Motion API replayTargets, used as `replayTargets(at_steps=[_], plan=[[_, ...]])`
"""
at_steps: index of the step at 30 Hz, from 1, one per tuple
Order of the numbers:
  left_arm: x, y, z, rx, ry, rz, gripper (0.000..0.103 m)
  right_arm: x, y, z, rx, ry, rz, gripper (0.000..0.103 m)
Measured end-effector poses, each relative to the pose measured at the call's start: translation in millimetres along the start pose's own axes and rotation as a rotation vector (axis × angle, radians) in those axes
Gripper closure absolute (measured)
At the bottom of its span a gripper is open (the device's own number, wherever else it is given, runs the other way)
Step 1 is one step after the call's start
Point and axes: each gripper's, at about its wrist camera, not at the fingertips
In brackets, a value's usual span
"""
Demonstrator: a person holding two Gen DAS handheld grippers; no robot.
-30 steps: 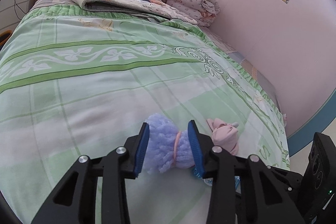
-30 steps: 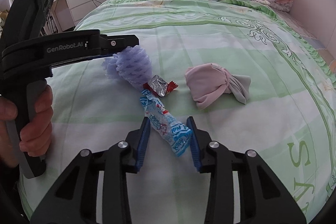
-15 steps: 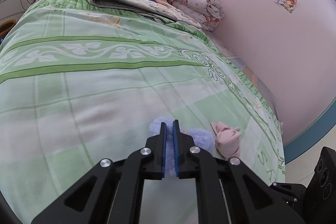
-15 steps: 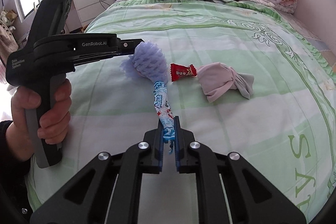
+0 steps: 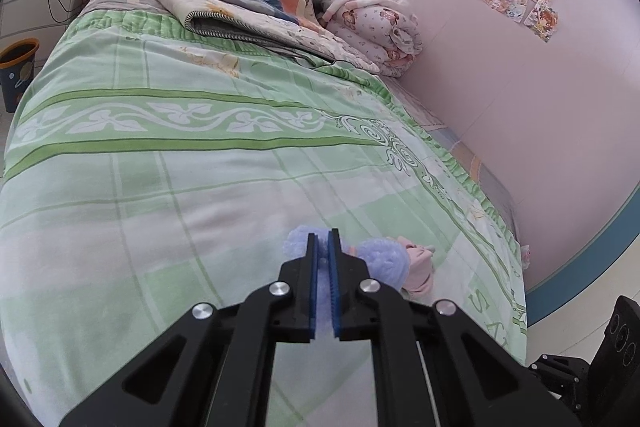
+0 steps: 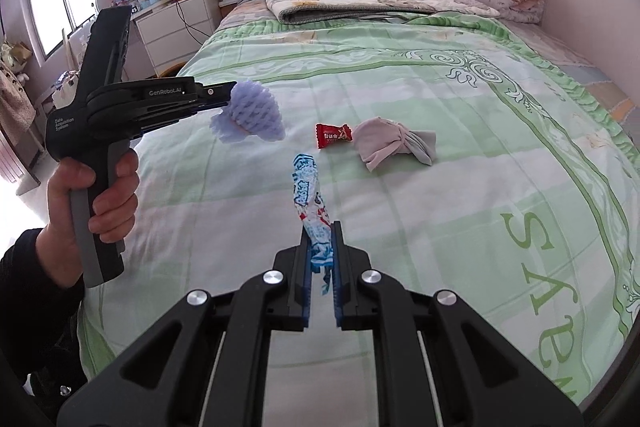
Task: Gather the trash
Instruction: 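Carry the purple mesh net and blue wrapper over the bin with both tools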
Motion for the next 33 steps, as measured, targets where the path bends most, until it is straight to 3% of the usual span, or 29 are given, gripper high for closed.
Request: replayTargets(at_steps=[16,33], plan=[[29.3,39.8,-100.3,0.069,-0.020,0.092,0.099,-4.4,36.0,-84.2,0.093,0.006,0.051,0.095],[103.0,100.0,-158.5,0.074,0.037,0.232,0.099,9.9,85.9,-180.8,0.202,0.056,0.107,0.095]])
Point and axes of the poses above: each gripper's, at about its wrist camera, not at the fingertips, and z roughly the way its jaws point, x to its right, y to its underside, and after that the axes turned 4 degrees about -x, right-handed
